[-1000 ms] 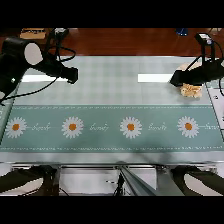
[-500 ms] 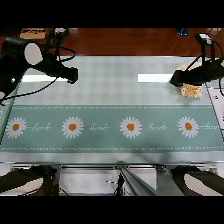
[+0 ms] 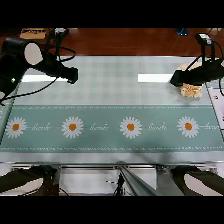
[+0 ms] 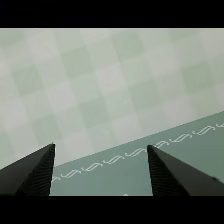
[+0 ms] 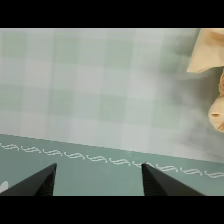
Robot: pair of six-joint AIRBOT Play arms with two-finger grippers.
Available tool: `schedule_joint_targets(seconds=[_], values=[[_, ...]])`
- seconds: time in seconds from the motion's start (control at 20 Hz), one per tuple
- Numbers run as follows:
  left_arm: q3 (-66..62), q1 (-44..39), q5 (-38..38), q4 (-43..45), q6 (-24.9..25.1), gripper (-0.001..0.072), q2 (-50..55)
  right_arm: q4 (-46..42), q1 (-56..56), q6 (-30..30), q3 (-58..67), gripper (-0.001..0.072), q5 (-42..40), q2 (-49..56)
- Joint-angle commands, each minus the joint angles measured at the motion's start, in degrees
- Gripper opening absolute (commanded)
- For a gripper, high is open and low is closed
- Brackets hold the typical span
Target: Fold the shirts.
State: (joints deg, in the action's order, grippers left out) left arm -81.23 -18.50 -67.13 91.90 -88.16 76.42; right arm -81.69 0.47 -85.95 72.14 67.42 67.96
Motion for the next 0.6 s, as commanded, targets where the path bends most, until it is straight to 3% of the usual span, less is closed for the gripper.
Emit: schedule_joint_targets(seconds=[0.0,0.25,0.35,0.4,0.55], values=[[-0.02,-0.09,0.46,-0.2,-0.11,0.072,0.04,0.66,0.07,-1.55,0.04,0.06,-1.99,0.04],[-0.02,-0.09,4.61,-0.2,-0.09,0.072,0.17,0.42,0.07,-1.14,0.04,0.0591,-21.62,0.02],[-0.02,-0.09,9.03,-0.17,-0.04,0.072,0.66,-5.22,0.04,0.72,0.04,0.0582,-29.11,0.22],[-0.02,-0.09,10.08,-0.2,-0.09,0.072,0.92,-11.06,-0.07,-2.78,0.04,0.0582,-33.48,0.76],[-0.02,-0.09,10.16,-0.81,-0.15,0.072,1.11,-30.29,-4.5,-23.45,0.07,0.0582,-38.58,5.49]])
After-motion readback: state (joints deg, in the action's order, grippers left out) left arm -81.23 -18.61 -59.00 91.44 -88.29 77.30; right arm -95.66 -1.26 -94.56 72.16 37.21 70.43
